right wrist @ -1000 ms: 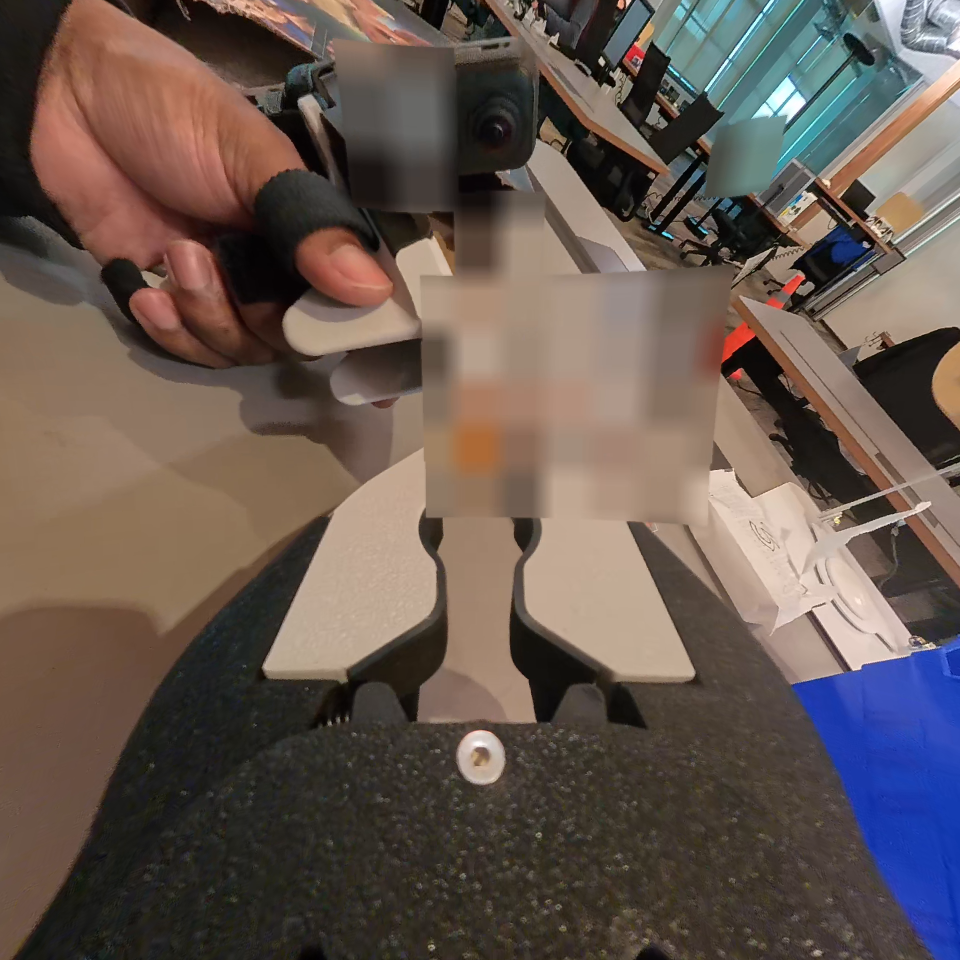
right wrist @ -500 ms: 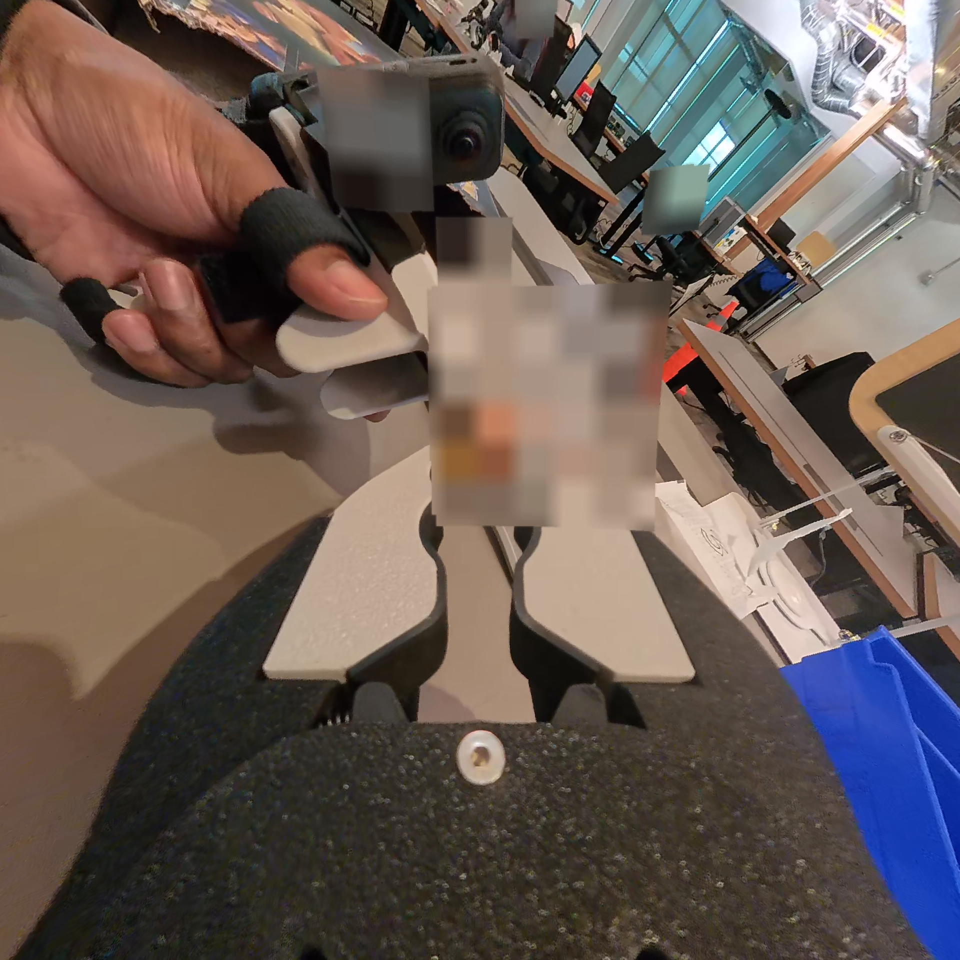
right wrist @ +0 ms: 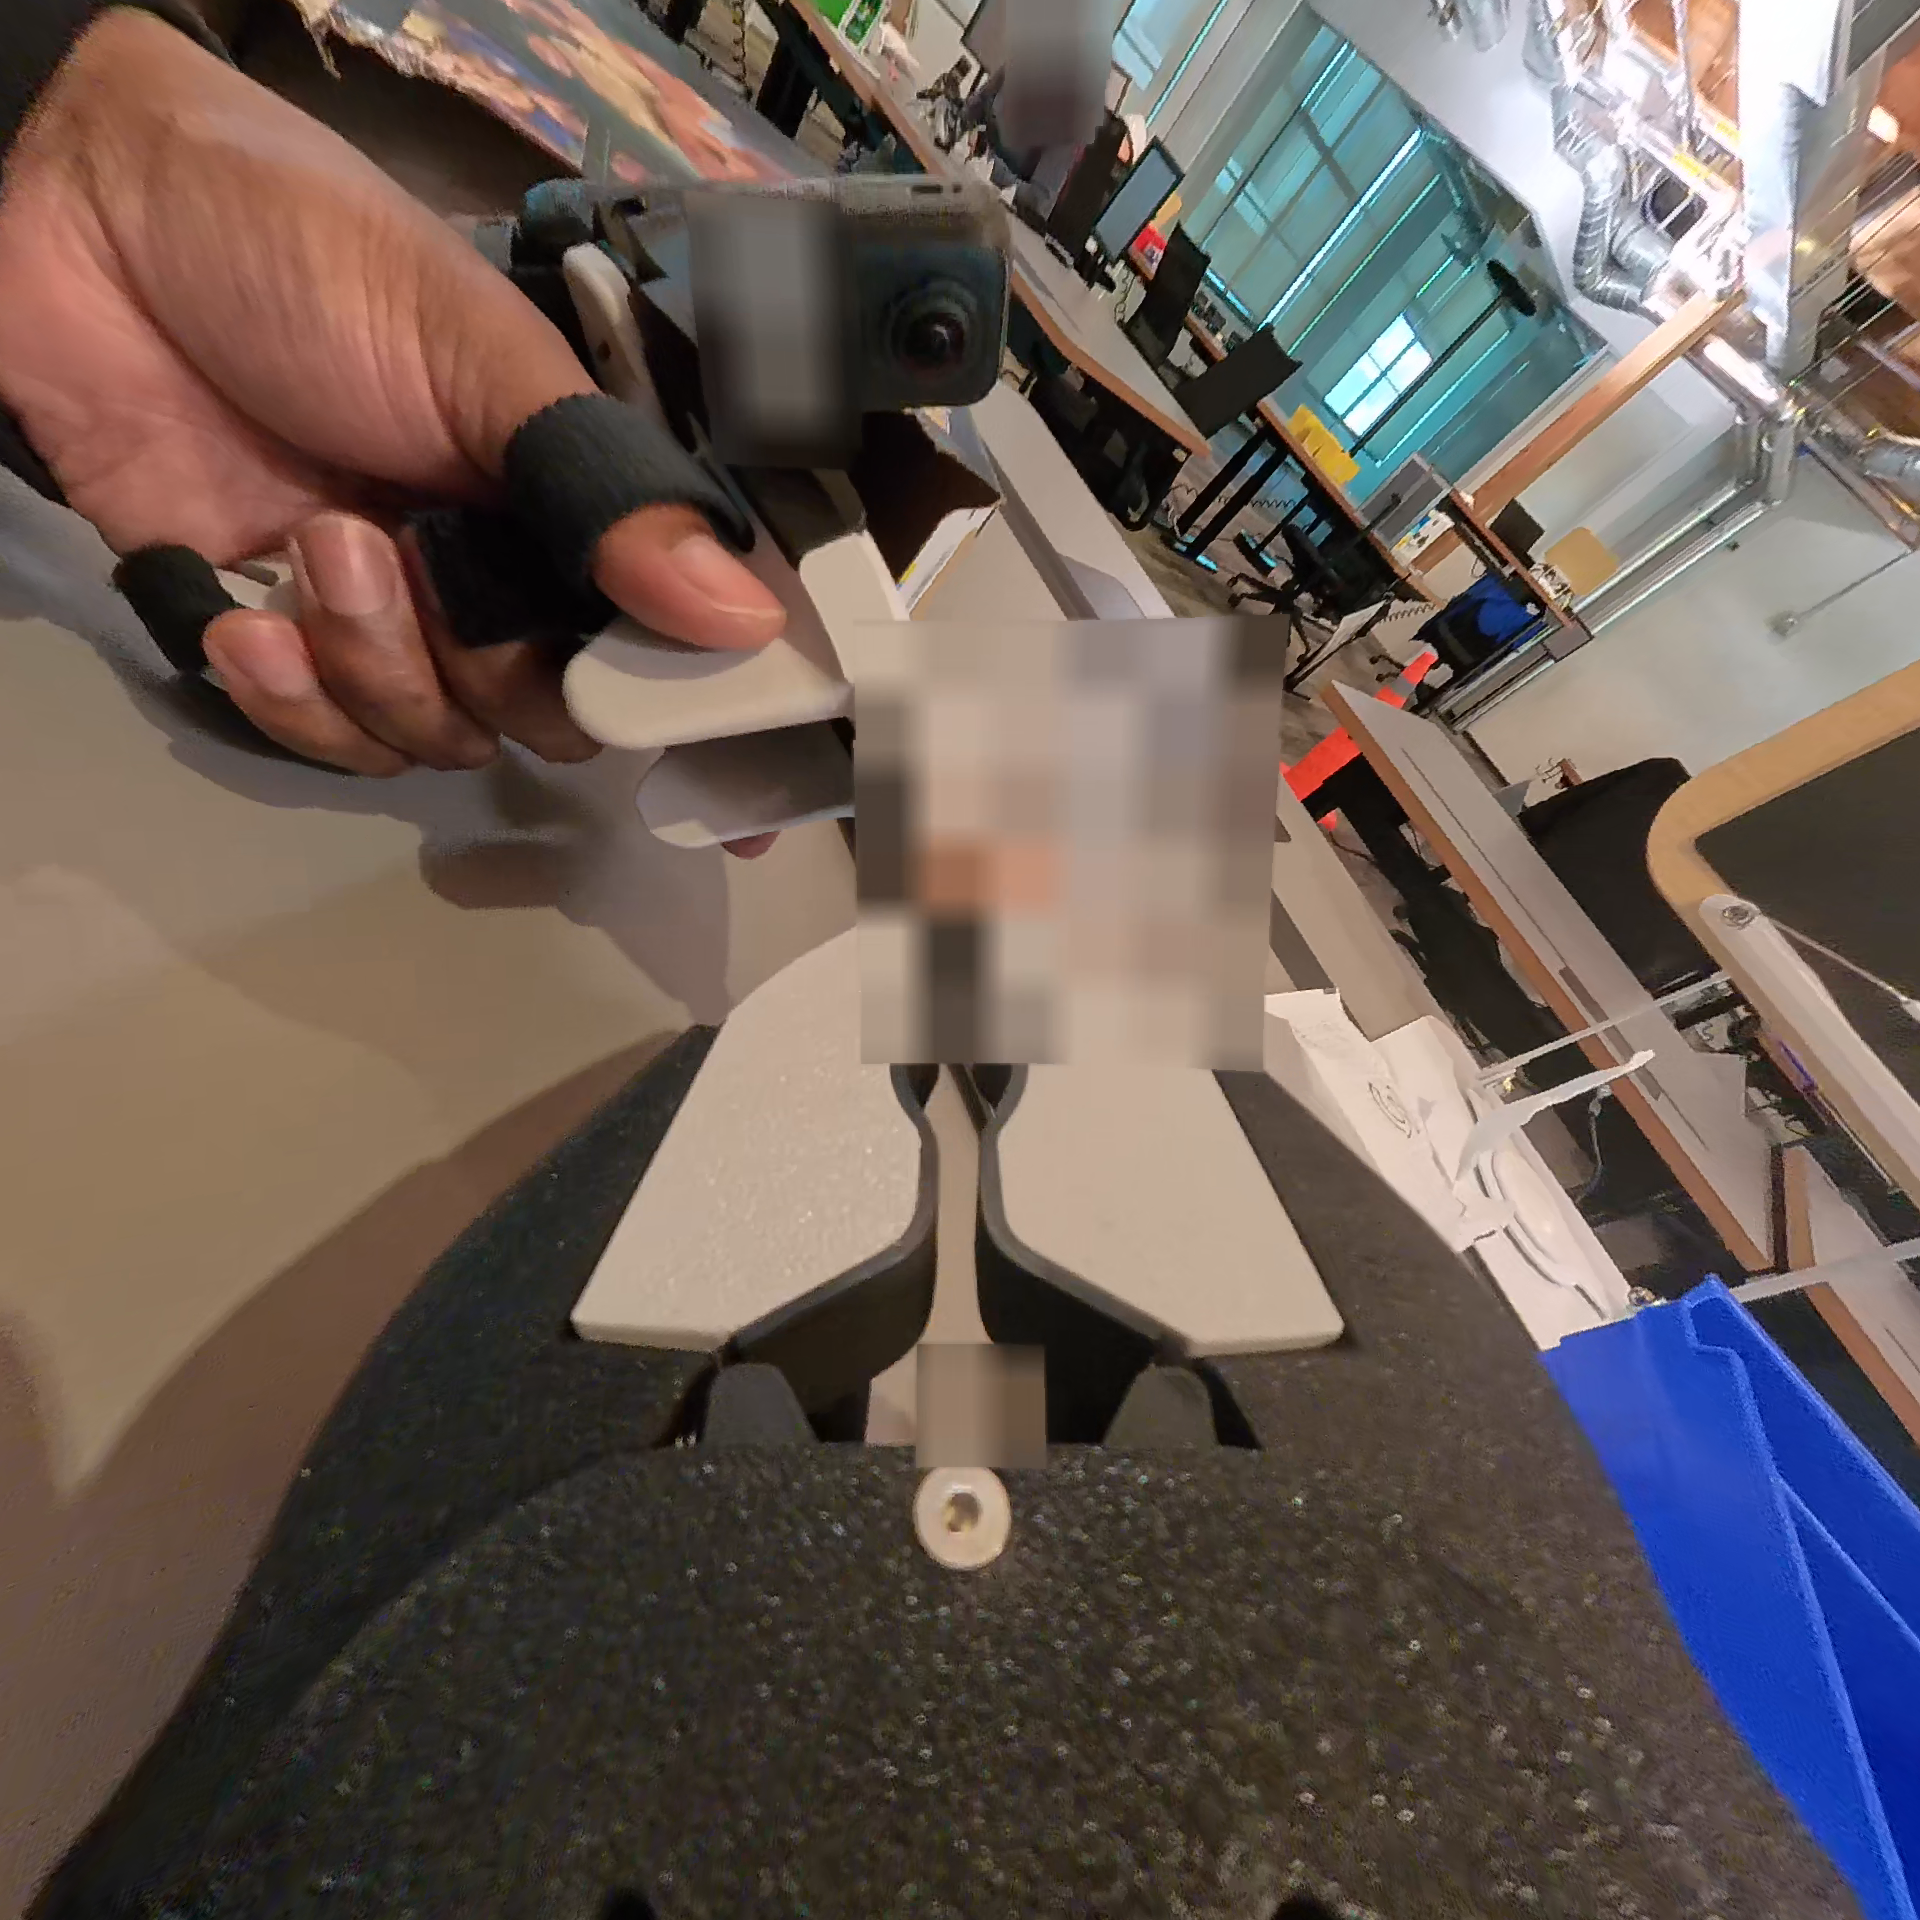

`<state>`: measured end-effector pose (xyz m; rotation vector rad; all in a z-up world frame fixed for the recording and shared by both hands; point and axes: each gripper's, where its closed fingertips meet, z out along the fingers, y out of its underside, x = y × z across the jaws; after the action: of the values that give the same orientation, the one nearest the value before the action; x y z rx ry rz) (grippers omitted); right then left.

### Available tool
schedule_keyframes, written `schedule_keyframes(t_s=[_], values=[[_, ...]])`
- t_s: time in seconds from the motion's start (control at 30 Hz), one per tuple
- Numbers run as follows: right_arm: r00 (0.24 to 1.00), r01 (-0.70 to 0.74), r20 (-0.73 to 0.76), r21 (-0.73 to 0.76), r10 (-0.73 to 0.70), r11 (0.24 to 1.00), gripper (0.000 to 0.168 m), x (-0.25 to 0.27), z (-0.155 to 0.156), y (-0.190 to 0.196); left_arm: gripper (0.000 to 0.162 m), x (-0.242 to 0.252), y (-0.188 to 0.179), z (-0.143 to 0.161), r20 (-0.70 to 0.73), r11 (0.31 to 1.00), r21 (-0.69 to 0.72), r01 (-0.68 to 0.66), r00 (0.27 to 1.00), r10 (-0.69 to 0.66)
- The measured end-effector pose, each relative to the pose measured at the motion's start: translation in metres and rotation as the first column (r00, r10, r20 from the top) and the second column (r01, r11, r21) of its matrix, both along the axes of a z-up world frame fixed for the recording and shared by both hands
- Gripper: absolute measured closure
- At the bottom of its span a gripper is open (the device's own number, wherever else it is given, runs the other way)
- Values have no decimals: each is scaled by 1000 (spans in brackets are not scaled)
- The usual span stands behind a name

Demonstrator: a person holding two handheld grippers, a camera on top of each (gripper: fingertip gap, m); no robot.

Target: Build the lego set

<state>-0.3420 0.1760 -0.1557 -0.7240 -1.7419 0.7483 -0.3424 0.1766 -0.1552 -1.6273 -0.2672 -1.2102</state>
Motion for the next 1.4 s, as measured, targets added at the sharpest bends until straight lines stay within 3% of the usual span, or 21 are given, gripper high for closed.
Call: schedule_keyframes(t_s=[0.17, 0.37, 0.5, 0.63, 0.8, 0.97, 1.13, 1.4], values=[[997, 60, 43, -65, -58, 996, 168, 10, 13, 31, 158, -4, 0, -3, -19, 1000, -13, -14, 1000, 14], [953, 186, 296, -380, -71, 906, 165, 55, 16, 83, 158, -3, 1, -7, -49, 1000, -26, -8, 999, 7], [869, 337, 456, -261, -192, 905, 156, 54, -25, 103, 158, -1, 1, -9, -64, 999, -32, -3, 998, 1], [776, 380, 585, -131, -238, 916, 145, 40, -63, 105, 158, 2, 1, -10, -82, 999, -34, 2, 997, -5], [709, 416, 652, -81, -268, 906, 135, 35, -79, 116, 158, 1, 1, -11, -98, 999, -37, 3, 995, -7], [662, 451, 704, -98, -259, 887, 138, 34, -90, 121, 158, 3, 0, -11, -108, 999, -36, 11, 994, -15], [652, 396, 737, -133, -176, 909, 148, 32, -91, 111, 158, 4, 0, -11, -113, 999, -34, 13, 993, -17], [702, 83, 712, -101, 14, 991, 149, 17, -86, 57, 158, -4, 1, -13, -133, 999, -43, -16, 991, 10]])
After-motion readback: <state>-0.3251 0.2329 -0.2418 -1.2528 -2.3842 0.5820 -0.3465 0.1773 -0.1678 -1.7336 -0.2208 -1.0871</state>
